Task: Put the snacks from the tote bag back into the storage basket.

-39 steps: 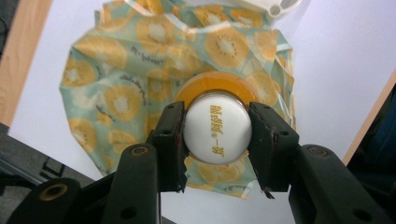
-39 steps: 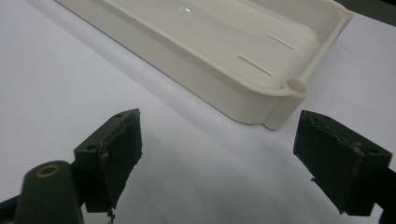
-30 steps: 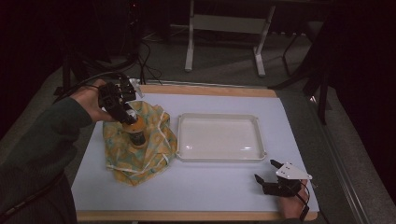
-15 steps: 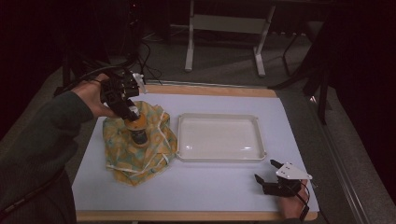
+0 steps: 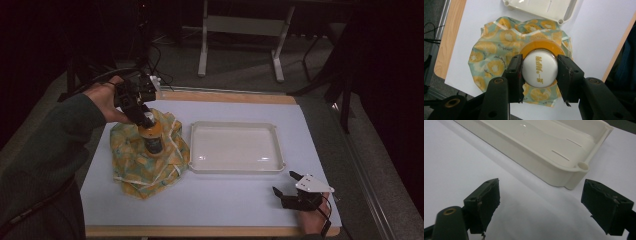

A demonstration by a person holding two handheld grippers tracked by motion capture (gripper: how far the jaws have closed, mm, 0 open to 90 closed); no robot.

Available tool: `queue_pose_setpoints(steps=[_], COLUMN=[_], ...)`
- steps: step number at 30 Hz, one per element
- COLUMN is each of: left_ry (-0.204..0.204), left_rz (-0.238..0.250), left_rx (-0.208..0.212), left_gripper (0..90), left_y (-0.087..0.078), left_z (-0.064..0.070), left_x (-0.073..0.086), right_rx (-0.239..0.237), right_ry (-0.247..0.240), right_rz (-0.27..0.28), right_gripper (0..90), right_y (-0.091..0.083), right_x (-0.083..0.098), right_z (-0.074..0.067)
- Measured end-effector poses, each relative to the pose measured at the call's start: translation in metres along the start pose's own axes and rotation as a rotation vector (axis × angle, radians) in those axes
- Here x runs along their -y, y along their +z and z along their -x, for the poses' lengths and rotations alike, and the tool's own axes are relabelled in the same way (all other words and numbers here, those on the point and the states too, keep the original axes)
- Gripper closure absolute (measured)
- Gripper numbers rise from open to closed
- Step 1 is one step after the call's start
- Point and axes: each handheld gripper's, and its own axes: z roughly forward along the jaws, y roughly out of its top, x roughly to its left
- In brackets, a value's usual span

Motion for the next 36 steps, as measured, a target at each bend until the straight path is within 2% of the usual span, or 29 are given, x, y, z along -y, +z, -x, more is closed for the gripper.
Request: queue_pose_setpoints(steps=[6, 16, 30, 36], left_ry=[0.012, 0.045, 0.071, 0.083], left_rz=[0.007, 0.003, -0.022, -0.007], left_rx=[0.018, 0.025, 0.029, 0.032], left_gripper=[58.8, 58.8, 58.8, 58.8], left_y=[-0.002, -0.004, 0.002, 0.004], left_z=[0.001, 0.004, 0.009, 0.012], left_x=[-0.008, -0.021, -0.039, -0.048], right_rx=[-0.001, -0.001, 0.0, 0.0], right_ry=[0.0, -0.003, -0.003, -0.002], right_rz=[-0.001, -0.001, 0.007, 0.008], right_gripper=[15.0, 15.0, 15.0, 15.0], right_y=[0.0, 0.0, 0.0, -0.001], right_x=[0.0, 0.0, 0.0, 0.0], right_z=[0.0, 0.0, 0.0, 0.0])
